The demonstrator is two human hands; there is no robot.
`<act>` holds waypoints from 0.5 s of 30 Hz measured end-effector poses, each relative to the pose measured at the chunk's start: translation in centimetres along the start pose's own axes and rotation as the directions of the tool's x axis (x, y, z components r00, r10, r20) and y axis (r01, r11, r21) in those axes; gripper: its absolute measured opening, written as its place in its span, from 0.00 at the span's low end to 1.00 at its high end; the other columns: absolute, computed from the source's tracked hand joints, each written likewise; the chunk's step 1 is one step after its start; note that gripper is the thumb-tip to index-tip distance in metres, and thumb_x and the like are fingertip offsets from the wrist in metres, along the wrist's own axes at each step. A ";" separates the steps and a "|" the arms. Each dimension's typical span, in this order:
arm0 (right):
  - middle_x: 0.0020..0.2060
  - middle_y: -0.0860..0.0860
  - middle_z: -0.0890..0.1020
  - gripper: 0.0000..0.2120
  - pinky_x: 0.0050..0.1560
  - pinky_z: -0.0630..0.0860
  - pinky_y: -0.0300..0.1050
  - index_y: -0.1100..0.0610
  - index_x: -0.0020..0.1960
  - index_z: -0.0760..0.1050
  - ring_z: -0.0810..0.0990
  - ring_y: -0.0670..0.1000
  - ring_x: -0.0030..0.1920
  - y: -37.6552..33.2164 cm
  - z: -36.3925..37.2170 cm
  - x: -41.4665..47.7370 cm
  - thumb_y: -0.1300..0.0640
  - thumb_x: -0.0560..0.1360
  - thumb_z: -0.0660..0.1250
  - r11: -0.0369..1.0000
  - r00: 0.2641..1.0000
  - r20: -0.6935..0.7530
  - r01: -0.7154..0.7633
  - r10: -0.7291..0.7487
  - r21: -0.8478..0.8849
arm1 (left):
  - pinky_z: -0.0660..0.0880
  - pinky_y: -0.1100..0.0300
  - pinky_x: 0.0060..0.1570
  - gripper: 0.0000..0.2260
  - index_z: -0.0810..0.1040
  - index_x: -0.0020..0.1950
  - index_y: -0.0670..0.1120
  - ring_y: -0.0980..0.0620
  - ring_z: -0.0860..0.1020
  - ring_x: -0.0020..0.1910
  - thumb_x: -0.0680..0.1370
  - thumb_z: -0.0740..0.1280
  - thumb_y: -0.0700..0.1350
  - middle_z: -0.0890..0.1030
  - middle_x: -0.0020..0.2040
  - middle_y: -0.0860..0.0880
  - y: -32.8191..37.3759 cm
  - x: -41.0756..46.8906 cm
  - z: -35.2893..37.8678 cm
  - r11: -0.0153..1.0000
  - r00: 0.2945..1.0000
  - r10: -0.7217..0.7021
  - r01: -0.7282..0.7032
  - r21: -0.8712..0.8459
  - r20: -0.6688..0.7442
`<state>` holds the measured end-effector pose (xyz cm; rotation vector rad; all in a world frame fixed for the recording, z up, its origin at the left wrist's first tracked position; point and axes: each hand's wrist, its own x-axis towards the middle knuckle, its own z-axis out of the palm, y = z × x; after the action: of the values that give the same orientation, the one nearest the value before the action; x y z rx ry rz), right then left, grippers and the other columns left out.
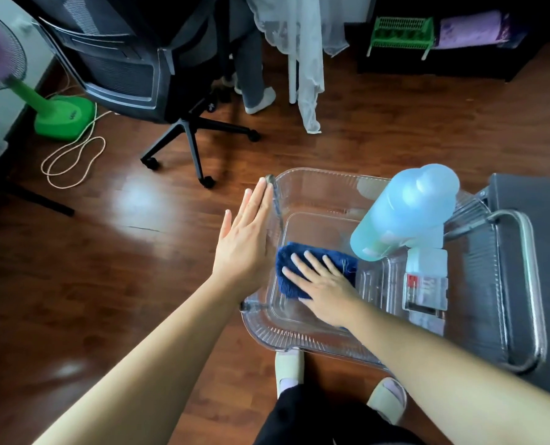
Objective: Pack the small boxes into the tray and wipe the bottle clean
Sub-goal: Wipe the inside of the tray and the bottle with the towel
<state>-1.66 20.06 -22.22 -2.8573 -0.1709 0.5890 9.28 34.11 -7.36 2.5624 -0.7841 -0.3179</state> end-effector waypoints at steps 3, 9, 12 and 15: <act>0.74 0.42 0.36 0.33 0.72 0.32 0.53 0.41 0.76 0.40 0.33 0.49 0.73 0.3 1.8 -3.7 0.48 0.80 0.57 0.981 0.978 0.097 0.190 -0.186 -0.036 | 0.39 0.52 0.73 0.35 0.43 0.79 0.54 0.62 0.37 0.73 0.76 0.53 0.35 0.41 0.77 0.61 0.2 -0.1 -0.1 1.000 1.000 -0.005 0.005 0.012 0.005; 0.74 0.39 0.38 0.33 0.74 0.36 0.48 0.40 0.76 0.40 0.39 0.47 0.77 4.9 0.0 -5.3 0.49 0.80 0.57 0.997 0.987 0.140 0.083 -0.082 -0.002 | 0.39 0.51 0.73 0.36 0.42 0.79 0.53 0.61 0.37 0.74 0.76 0.55 0.35 0.39 0.76 0.62 0.2 0.1 -0.2 0.999 1.000 0.000 -0.001 0.036 0.027; 0.76 0.42 0.39 0.30 0.75 0.37 0.51 0.41 0.76 0.40 0.40 0.50 0.78 3.4 -0.6 -3.8 0.47 0.81 0.53 1.000 0.996 0.086 -0.007 0.004 0.028 | 0.40 0.50 0.73 0.36 0.41 0.79 0.53 0.56 0.39 0.77 0.77 0.57 0.39 0.40 0.78 0.59 0.2 0.1 -0.1 0.996 1.000 0.009 -0.011 0.085 0.027; 0.73 0.41 0.35 0.30 0.75 0.36 0.52 0.41 0.76 0.39 0.38 0.51 0.77 2.3 0.2 -4.6 0.46 0.81 0.52 0.999 0.995 0.095 -0.023 0.019 0.040 | 0.39 0.47 0.74 0.39 0.38 0.78 0.51 0.54 0.37 0.77 0.77 0.62 0.54 0.37 0.78 0.57 0.3 -0.1 -0.3 0.970 0.998 -0.015 0.000 0.242 0.061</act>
<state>-5.80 17.14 -21.19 -2.7969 -0.1425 0.7247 9.16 34.01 -6.96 2.7955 -0.8852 -0.3231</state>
